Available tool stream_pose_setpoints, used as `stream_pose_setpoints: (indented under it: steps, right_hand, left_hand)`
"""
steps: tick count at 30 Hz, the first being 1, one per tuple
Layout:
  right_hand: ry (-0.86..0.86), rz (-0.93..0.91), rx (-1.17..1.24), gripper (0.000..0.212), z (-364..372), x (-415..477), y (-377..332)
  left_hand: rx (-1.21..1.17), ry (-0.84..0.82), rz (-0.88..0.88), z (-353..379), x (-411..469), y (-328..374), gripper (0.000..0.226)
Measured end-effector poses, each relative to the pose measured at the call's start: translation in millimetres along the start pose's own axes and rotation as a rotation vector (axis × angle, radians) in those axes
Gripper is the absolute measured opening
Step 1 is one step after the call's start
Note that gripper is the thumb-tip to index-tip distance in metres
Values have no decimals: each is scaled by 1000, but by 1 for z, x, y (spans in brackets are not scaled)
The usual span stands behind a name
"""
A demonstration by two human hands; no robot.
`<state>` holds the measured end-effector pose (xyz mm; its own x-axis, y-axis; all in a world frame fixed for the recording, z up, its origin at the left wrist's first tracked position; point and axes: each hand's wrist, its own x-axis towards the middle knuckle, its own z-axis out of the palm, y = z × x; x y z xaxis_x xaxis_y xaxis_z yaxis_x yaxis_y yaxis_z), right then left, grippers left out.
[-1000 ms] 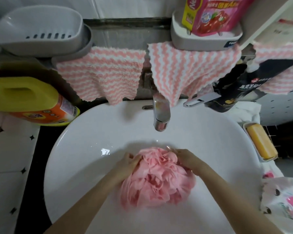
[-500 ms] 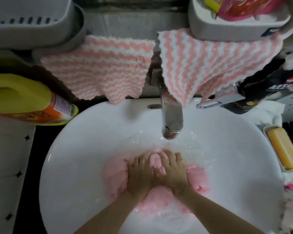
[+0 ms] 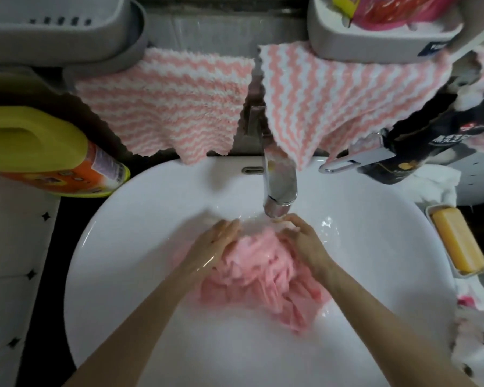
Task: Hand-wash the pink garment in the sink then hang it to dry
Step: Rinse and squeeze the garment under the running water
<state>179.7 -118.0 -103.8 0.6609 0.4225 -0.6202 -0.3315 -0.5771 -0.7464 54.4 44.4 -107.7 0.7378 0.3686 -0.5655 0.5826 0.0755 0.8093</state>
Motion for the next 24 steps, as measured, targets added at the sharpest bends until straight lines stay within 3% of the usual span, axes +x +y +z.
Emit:
stream_pose_setpoints:
  steps: [1,2,3,5,6,8,11,16,18,21,23,24]
  right_hand:
    - [-66,-18,-47,20,-11,-10,-3]
    - [-112,-49,-150,21,-17,-22,-5]
    - [-116,-72,-329,24,-15,-32,-3]
    - [-8,-208,-829,52,1,-49,17]
    - [15,-290,-972,64,14,-56,34]
    - [2,-387,-1081,61,34,-62,69]
    - [73,-436,-1064,52,46,-49,94]
    - [319,-700,-1061,33,62,-5,87]
    - [303,-550,-1021,38,63,6,70]
    - [248,-216,-892,53,61,13,29]
    - [172,-171,-643,48,50,14,23]
    - [154,-253,-558,45,44,6,24]
  left_hand:
    - [26,4,52,-1,-11,0,46]
    - [236,35,138,1,-22,-1,45]
    - [520,77,258,5,-31,-8,53]
    - [959,74,419,20,-44,-35,81]
    - [1036,44,428,31,-48,-53,89]
    - [1041,40,420,49,-55,-79,92]
    - [1014,175,435,63,-52,-99,78]
    - [1080,325,379,64,-21,-87,46]
    - [1017,293,371,60,-4,-78,27]
    - [910,235,287,43,12,-46,18]
    - [826,186,246,32,14,-36,27]
    - [782,168,303,30,7,-35,38]
